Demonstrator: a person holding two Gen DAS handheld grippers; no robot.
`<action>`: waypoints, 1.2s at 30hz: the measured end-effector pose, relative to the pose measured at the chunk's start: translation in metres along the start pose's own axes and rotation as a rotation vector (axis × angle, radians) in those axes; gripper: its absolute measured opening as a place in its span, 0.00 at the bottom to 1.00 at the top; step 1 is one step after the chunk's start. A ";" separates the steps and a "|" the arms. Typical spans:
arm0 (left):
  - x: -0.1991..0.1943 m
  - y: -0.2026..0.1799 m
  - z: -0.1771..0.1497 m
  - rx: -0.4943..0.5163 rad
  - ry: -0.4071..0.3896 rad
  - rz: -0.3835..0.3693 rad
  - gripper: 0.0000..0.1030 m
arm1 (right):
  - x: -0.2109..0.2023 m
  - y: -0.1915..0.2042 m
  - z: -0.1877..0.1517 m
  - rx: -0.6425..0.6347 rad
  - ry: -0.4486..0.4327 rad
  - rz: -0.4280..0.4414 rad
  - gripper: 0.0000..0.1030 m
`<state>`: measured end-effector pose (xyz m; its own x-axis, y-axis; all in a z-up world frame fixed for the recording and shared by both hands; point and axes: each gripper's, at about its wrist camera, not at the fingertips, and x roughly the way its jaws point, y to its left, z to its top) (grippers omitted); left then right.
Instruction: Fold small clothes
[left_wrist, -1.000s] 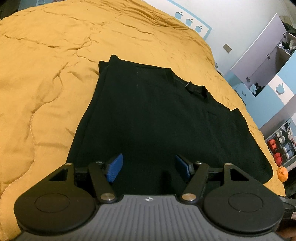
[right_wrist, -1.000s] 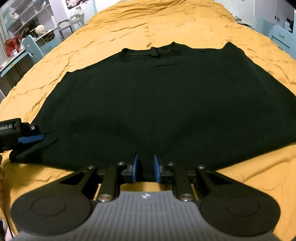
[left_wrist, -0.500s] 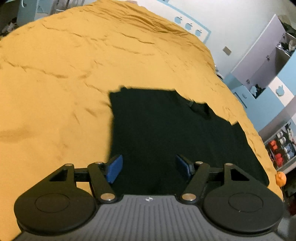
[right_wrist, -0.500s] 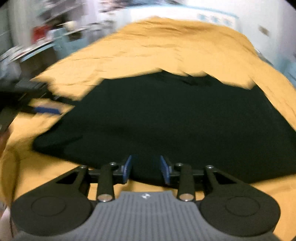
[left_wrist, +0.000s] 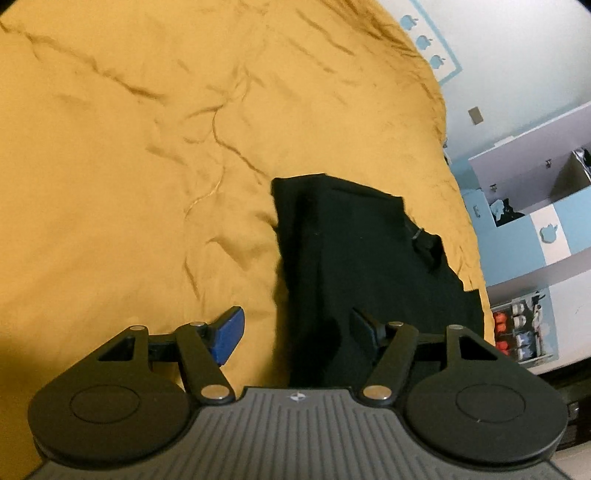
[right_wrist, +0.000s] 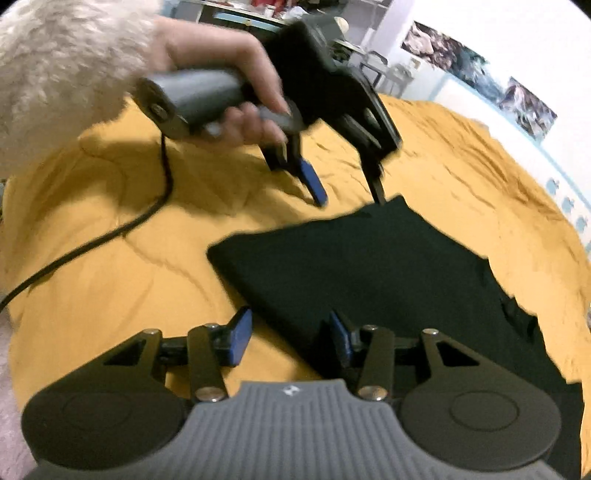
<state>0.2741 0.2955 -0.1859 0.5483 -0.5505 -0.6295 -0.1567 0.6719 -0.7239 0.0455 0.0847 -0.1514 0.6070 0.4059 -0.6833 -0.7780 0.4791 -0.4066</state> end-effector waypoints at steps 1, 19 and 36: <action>0.007 0.003 0.004 -0.014 0.002 -0.012 0.73 | 0.005 0.000 0.003 -0.002 -0.002 0.004 0.41; 0.073 0.004 0.044 -0.176 -0.053 -0.210 0.19 | 0.026 -0.013 0.016 0.095 -0.079 0.015 0.07; 0.098 -0.195 0.038 -0.009 -0.124 -0.193 0.19 | -0.116 -0.188 -0.089 0.708 -0.227 -0.064 0.00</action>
<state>0.3897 0.1297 -0.0953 0.6659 -0.6025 -0.4399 -0.0463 0.5551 -0.8305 0.1066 -0.1217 -0.0502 0.7255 0.4744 -0.4986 -0.4960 0.8627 0.0992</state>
